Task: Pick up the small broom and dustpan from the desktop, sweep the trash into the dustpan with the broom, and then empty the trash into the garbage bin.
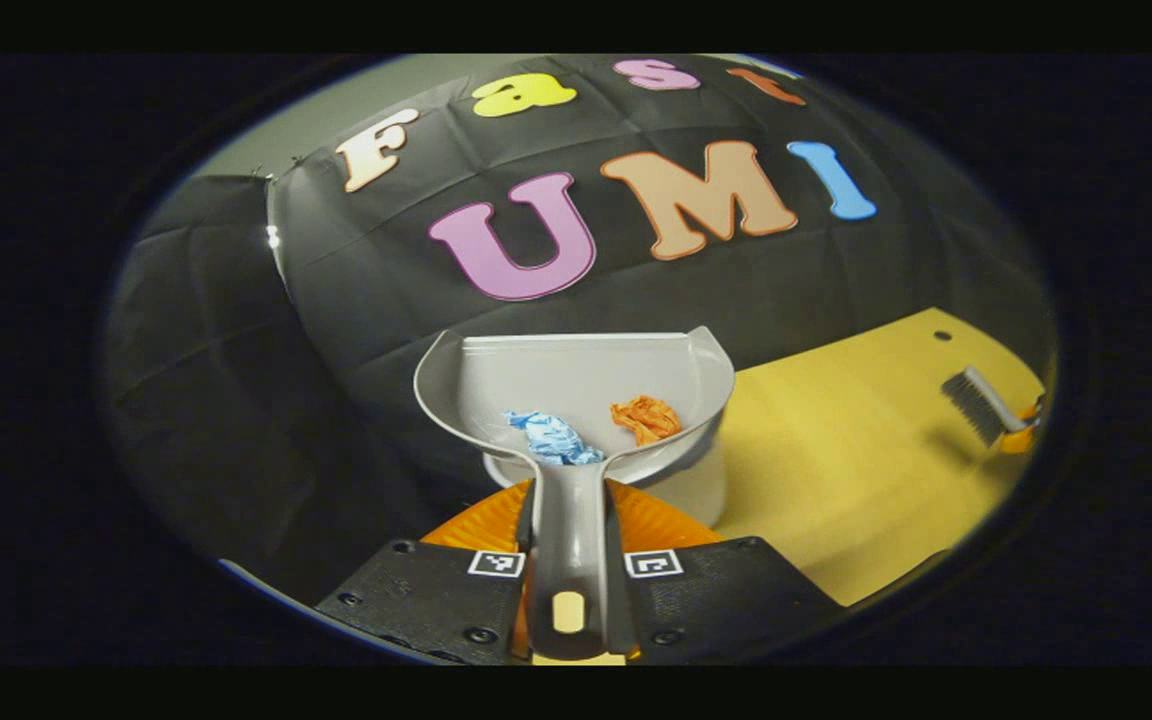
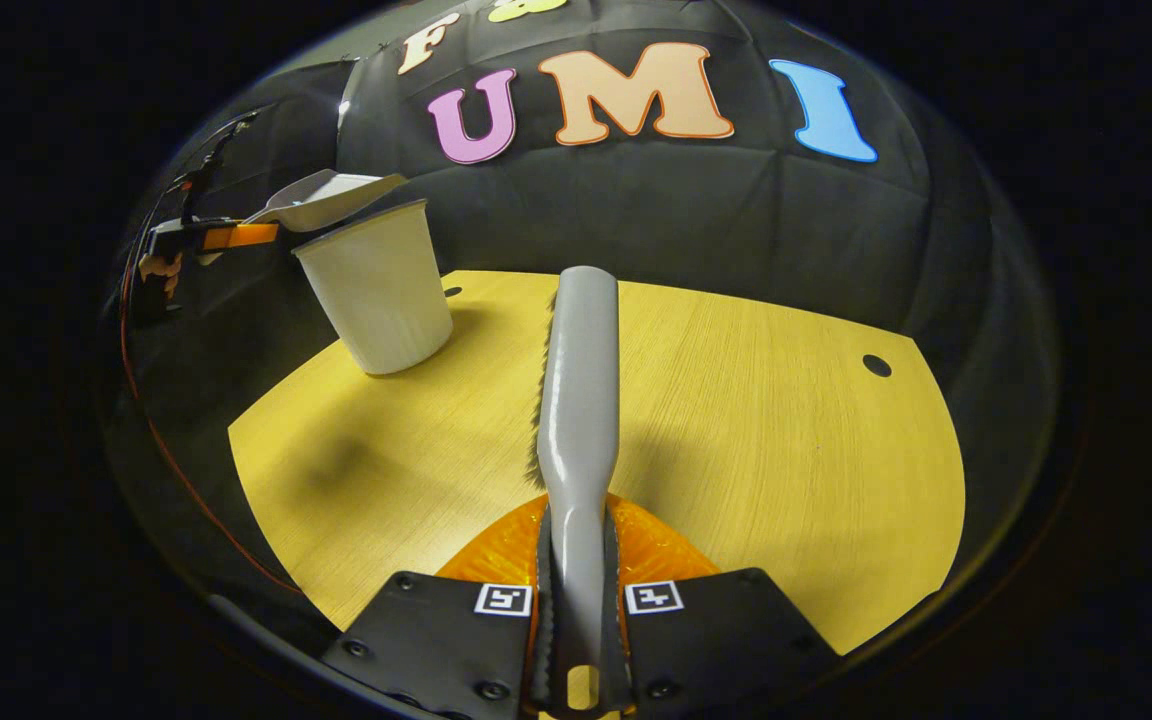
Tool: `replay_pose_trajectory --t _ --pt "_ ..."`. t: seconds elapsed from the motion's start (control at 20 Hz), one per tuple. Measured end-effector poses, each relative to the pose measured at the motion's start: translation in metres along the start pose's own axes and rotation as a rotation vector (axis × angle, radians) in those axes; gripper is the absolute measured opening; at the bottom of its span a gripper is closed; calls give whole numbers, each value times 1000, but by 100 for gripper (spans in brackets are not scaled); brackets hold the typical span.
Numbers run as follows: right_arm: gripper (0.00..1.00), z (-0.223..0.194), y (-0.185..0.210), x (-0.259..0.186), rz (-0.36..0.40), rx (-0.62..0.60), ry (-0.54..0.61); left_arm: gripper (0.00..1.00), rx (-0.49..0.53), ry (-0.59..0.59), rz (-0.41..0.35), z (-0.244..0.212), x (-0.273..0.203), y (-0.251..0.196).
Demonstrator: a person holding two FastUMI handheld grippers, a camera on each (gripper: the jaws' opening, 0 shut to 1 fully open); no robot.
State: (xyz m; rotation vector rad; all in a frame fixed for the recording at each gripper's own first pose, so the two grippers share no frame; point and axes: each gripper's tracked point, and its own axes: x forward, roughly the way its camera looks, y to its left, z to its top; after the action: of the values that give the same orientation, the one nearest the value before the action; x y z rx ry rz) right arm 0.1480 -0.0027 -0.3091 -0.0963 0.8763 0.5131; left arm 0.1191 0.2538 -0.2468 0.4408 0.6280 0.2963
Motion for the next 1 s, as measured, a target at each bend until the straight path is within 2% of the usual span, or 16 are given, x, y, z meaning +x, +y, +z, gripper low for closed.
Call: replay_pose_trajectory --t 0.25,0.35,0.5,0.6,0.65,0.75,0.8,1.0 --pt "20 -10 5 12 -16 -4 36 22 295 109 87 -25 33 42" --pt "20 -11 6 14 -24 3 47 22 513 119 139 -21 32 53" --pt "20 -14 8 18 -33 1 56 22 898 77 218 -4 31 55" --pt "20 -14 10 18 -34 0 53 24 1060 66 237 2 33 59" --pt "20 -15 10 18 -34 -1 54 24 1094 64 226 3 33 58" --pt "20 -15 11 18 -36 -5 55 22 1082 74 199 0 31 55" --pt "20 -15 11 18 -38 -5 54 22 1022 85 189 -2 30 54" --pt "20 -14 8 14 -35 17 45 22 656 80 131 -12 24 36"
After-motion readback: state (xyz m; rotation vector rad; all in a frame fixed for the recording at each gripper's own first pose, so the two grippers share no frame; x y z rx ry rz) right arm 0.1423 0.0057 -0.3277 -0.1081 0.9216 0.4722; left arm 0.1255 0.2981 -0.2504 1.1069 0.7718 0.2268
